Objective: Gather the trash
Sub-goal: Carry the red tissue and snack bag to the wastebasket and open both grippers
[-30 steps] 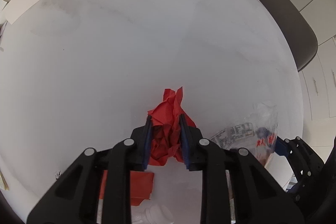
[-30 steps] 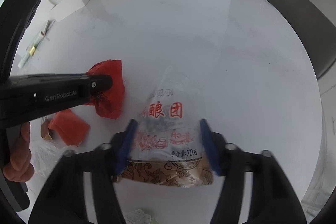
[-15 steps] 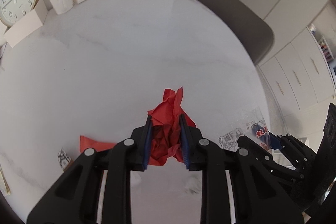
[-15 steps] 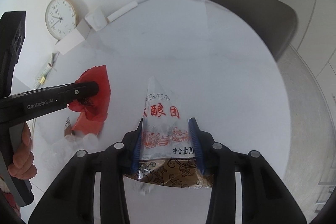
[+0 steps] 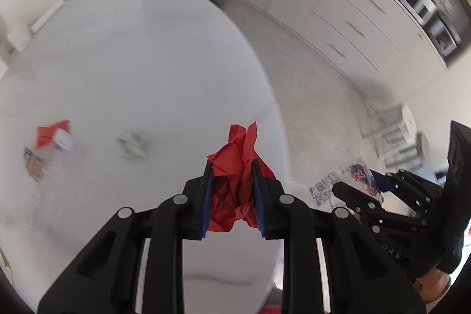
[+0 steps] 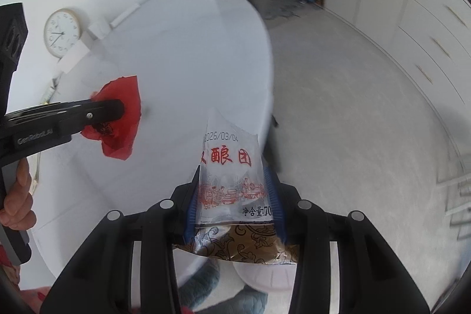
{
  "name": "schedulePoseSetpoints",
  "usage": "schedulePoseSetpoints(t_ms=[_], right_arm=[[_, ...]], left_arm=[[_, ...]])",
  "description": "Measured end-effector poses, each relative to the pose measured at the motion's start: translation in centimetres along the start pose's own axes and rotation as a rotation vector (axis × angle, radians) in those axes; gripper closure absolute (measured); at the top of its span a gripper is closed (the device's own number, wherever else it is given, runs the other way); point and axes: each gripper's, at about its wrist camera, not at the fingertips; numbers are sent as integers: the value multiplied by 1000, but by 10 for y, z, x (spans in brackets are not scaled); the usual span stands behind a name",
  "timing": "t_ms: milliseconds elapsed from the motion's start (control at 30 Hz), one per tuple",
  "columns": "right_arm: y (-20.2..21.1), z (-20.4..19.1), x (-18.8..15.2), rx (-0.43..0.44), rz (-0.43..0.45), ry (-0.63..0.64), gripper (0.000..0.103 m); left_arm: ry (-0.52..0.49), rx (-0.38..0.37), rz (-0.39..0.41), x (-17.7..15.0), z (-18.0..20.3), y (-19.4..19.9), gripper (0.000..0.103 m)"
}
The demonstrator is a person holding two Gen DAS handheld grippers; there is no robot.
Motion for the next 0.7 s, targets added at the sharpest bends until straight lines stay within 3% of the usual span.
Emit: schedulePoseSetpoints(t_ms=[200, 500, 600, 667, 700], right_arm=[[23, 69, -58, -64, -8, -154, 62], [39, 126, -100, -94, -10, -271, 62], [45, 139, -112, -90, -12, -280, 61], [47, 145, -115, -86, -15, -276, 61], [47, 146, -115, -84, -15, -273, 61]], left_arm=[[-133, -108, -88, -38, 91, -29, 78], [-242, -156, -203, -77, 157, -87, 77], [-278, -155, -222, -80, 175, -97, 61], [-301, -147, -217, -81, 187, -100, 38], [-307, -141, -210, -79, 189, -98, 34]])
Point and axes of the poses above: each gripper's, at about its wrist camera, not at the fingertips, and y roughly against the way its jaws point, z to its right, x to its top, and after that the axes turned 13 degrees about -y, right-handed
